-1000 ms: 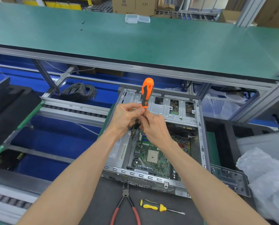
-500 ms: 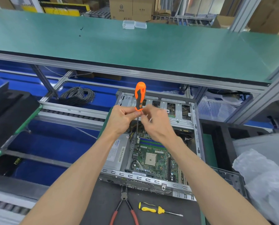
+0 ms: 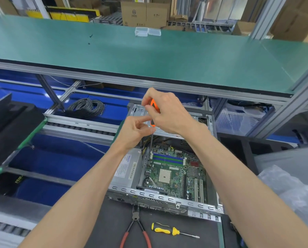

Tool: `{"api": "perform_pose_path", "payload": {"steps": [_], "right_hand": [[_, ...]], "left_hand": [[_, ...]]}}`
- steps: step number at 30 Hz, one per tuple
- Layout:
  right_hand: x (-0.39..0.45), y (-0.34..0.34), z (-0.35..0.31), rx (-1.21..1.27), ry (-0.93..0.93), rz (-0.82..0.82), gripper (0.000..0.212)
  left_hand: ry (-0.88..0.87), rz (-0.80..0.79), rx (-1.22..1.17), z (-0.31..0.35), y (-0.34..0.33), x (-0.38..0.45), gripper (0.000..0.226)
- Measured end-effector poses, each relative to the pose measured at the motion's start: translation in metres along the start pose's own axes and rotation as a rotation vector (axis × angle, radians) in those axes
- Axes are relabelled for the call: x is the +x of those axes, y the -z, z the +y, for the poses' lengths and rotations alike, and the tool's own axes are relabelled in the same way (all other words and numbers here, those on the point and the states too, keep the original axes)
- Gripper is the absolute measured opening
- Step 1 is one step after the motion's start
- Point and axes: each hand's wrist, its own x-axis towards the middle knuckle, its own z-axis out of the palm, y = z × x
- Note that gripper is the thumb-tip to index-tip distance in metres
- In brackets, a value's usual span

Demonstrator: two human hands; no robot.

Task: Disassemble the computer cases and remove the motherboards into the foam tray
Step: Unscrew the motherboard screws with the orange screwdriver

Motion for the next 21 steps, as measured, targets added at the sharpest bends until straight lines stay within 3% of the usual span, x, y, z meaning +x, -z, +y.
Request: {"api": "perform_pose_path", "payload": {"steps": [3, 7, 9, 12, 16, 19, 21], "right_hand": [[0.002, 0.009, -0.001, -0.042, 0.003, -0.105, 0.004], [0.01, 0.012, -0.011, -0.486, -0.061, -0.067, 0.042], [0.016, 0.014, -0.013, -0.585, -0.051, -0.109, 0.035], [0.017, 0.018, -0.011, -0.49, 0.01, -0.221, 0.022], [0.014, 0.026, -0.01, -0.345, 0.107, -0.325, 0.018], [0.009, 0.029, -0.01, -0.182, 0.093, -0.328, 0.031], [0.007, 0.022, -0.008, -0.261, 0.02, -0.22, 0.034]], "left_hand": [[-0.039, -0.036, 0.032, 0.015, 0.003, 0.004, 0.014], [0.011, 0.152, 0.119, 0.016, -0.002, 0.012, 0.043], [0.003, 0.187, 0.122, 0.015, -0.004, 0.012, 0.027], [0.028, 0.158, 0.102, 0.015, -0.002, 0.011, 0.02], [-0.003, -0.045, 0.128, 0.019, 0.004, 0.008, 0.005], [-0.022, 0.03, 0.167, 0.019, 0.004, 0.01, 0.019], [-0.017, 0.14, 0.171, 0.019, 0.0, 0.011, 0.015]]}}
